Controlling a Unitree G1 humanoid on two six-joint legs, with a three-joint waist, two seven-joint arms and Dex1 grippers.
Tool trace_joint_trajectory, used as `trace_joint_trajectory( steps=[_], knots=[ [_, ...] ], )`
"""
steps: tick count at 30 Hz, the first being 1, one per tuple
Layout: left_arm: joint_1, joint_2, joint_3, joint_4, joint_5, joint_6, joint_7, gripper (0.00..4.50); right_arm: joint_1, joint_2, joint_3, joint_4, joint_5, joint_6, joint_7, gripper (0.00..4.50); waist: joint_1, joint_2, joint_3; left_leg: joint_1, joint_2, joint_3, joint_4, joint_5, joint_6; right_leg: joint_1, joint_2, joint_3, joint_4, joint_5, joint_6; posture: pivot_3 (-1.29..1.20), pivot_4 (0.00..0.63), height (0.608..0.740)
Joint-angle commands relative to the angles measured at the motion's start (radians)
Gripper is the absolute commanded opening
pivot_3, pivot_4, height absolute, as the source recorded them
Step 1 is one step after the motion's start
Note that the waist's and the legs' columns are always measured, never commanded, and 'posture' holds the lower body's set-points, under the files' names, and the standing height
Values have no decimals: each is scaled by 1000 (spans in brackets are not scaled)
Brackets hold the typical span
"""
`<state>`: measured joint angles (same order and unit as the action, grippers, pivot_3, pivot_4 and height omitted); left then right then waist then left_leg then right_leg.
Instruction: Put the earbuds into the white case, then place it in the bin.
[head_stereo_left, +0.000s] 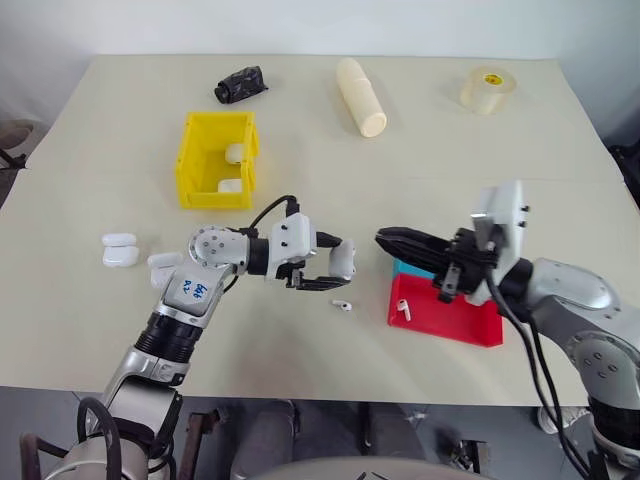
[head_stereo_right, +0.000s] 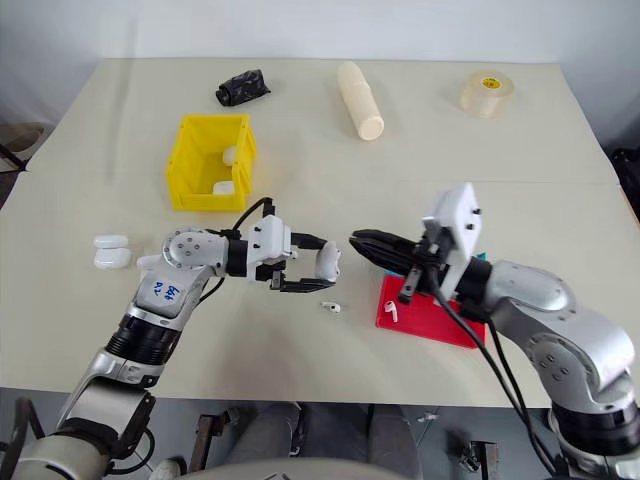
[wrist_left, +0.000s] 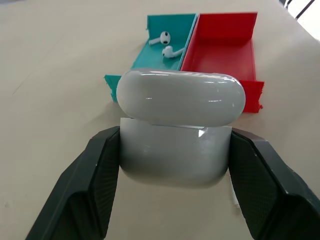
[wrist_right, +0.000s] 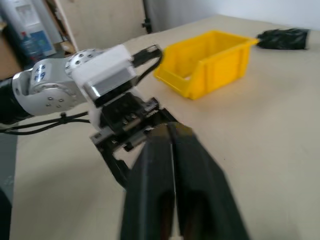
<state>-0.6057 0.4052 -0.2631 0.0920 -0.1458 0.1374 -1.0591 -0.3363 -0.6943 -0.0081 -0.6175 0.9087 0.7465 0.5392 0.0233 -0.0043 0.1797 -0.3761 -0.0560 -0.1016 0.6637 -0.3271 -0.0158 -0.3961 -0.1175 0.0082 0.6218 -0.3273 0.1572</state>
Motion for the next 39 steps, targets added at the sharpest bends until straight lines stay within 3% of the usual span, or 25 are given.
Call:
trace_joint_trajectory(
  steps=[1, 9, 18, 21, 25, 28, 33, 39],
  knots=[
    [-8, -20, -17, -68, -15, 35, 6, 2835, -47, 22, 78, -4, -39, 47, -12, 40, 0, 0, 0, 0, 0, 0, 0, 0, 0, 0, 0, 0, 0, 0, 0, 0, 150, 740],
    [22, -7, 8, -121, -42, 32, -1, 2835, 11, 25, 84, 61, -100, 48, 41, 40, 0, 0, 0, -1, -1, -1, 1, 0, 0, 0, 0, -1, 0, 0, 0, 0, 150, 740],
    [97, 4, 118, -147, -146, 24, 6, 2835, 225, 47, -111, 66, -85, -158, 221, 40, 0, 0, 0, -1, -1, 0, 1, 0, 1, 0, 0, -1, 0, 0, 0, 0, 150, 740],
    [144, -13, 201, -175, -185, 46, 92, 2835, 292, 63, -167, 28, -126, -273, 257, 576, -1, 0, 0, -1, 0, 0, 0, 0, 1, 0, 1, 0, 0, 0, 0, 0, 150, 740],
    [254, -74, 375, -258, -224, 68, 322, 2835, 409, 67, -192, 4, -299, -527, 346, 1857, -1, 0, 0, 0, 0, 0, 0, 0, 1, 0, 1, 0, 1, 0, 0, 0, 150, 740],
    [326, -124, 470, -303, -231, 67, 467, 2835, 450, 103, -191, 17, -387, -658, 334, 2800, 0, 0, 0, 1, 0, 1, 0, 0, 1, 0, 1, 1, 0, 0, 0, 0, 150, 740],
    [381, -177, 559, -313, -249, 59, 609, 2835, 475, 104, -194, 42, -364, -666, 352, 4469, 3, 0, 0, 3, 0, 1, 1, 0, 0, 2, 1, 1, 1, 0, 0, 0, 150, 740],
    [258, -159, 596, -192, -221, 66, 728, 2835, 460, 95, -213, 63, -323, -634, 343, 4469, 5, 0, 0, 4, -1, 1, 1, 0, 0, 3, 1, 1, 0, 0, 0, 0, 150, 740]
  ],
)
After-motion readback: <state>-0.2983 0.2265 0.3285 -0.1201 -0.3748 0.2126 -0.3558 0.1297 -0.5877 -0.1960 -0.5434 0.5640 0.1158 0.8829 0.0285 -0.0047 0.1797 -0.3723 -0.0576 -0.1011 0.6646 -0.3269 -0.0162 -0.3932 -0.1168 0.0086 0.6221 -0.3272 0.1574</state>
